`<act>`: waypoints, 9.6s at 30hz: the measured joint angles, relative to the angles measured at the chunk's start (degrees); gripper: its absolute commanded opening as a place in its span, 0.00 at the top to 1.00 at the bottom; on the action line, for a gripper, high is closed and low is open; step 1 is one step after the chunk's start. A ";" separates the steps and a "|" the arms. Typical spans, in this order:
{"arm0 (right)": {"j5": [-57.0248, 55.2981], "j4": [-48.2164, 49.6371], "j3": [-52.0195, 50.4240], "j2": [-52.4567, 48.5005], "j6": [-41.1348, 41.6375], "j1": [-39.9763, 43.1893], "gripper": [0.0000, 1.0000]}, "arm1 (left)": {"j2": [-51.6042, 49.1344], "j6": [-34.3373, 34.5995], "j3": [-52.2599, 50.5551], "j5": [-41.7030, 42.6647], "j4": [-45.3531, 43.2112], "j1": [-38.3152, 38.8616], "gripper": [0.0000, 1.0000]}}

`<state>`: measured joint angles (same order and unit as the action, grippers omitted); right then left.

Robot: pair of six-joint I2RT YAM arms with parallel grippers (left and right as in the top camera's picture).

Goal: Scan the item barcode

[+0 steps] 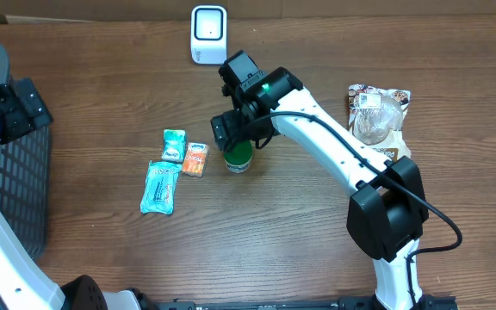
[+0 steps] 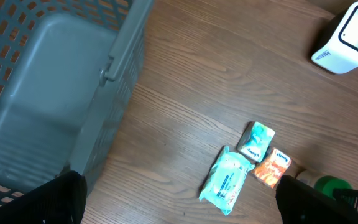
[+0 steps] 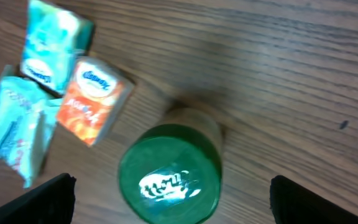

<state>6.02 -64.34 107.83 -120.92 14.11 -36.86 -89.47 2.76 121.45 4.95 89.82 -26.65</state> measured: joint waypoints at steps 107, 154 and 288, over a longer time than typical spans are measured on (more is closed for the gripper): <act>1.46 25.83 12.61 2.73 -31.41 6.03 0.59 | 0.00 0.00 0.00 0.00 0.00 0.00 0.01; -13.46 79.41 12.85 -25.64 -84.63 7.26 0.60 | 0.00 0.00 0.00 0.00 0.00 0.00 0.01; 5.88 33.70 -21.07 0.20 32.52 -8.31 0.64 | 0.00 0.00 0.00 -0.02 0.00 0.00 0.01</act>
<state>11.90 -30.63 86.76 -120.73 46.63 -45.17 -89.47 2.76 121.45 4.93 89.82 -26.65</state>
